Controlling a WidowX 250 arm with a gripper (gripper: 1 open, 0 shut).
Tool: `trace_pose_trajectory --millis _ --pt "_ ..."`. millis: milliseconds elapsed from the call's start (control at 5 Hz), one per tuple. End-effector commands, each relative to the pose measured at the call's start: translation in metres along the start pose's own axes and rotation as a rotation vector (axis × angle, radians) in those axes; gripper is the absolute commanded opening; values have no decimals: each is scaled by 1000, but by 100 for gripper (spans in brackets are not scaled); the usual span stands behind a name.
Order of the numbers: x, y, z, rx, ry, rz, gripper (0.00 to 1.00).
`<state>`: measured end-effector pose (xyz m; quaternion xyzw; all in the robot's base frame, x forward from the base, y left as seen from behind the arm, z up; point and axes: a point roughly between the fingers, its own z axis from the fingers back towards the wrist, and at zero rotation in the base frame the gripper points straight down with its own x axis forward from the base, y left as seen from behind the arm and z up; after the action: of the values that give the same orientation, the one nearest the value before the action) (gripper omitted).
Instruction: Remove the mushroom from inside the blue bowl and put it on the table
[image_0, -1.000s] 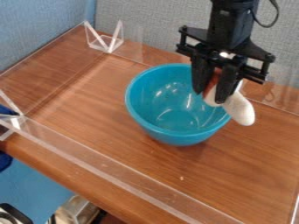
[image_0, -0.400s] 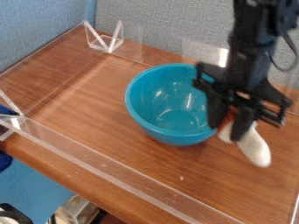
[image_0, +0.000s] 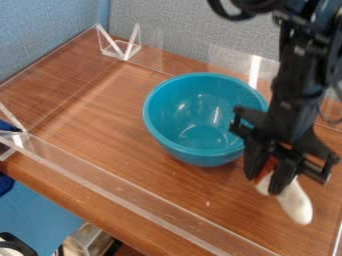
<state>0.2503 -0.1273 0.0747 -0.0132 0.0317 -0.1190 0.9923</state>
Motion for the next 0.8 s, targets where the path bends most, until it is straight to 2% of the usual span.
trace_pose_trajectory --millis 0,400,600 --pt "3 -6 -6 -2 -18 -26 0" --pt "12 -9 -26 -3 -7 -32 0" --pt "17 -9 -30 -1 -7 -33 100"
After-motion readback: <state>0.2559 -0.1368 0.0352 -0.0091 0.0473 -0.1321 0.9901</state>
